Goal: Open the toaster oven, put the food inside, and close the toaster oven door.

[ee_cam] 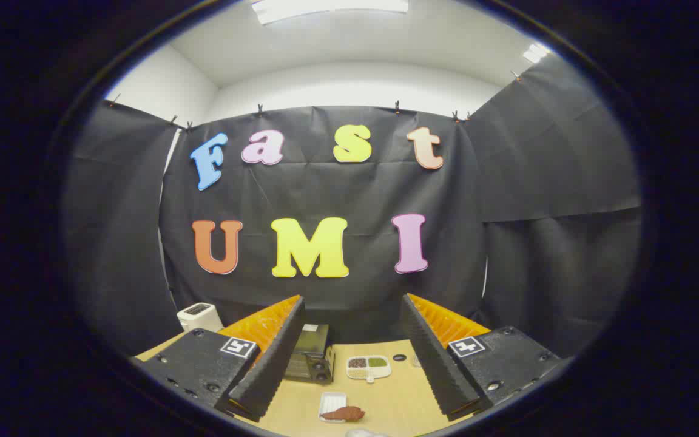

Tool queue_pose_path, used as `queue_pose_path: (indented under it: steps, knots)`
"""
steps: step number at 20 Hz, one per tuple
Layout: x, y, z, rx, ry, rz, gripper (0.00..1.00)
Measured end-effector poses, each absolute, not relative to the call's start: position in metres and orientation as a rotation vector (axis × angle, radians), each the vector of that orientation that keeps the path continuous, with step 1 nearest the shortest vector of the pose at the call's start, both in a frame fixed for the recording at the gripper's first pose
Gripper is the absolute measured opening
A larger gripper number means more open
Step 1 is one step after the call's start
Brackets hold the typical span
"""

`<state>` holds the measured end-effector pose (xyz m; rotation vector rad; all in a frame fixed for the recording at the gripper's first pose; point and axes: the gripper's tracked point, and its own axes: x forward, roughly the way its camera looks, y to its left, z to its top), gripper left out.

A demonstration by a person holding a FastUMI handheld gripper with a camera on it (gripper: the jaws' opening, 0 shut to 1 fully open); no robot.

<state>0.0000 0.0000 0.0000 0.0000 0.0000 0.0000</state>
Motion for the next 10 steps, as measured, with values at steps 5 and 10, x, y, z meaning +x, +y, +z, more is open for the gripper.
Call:
queue_pose_path:
  steps: [5, 10]
  knots:
    - [-0.0009, 0.0029, 0.0016, -0.001, -0.005, -0.008, 1.00]
    - [0.0010, 0.0047, -0.0050, 0.025, 0.015, -0.015, 1.00]
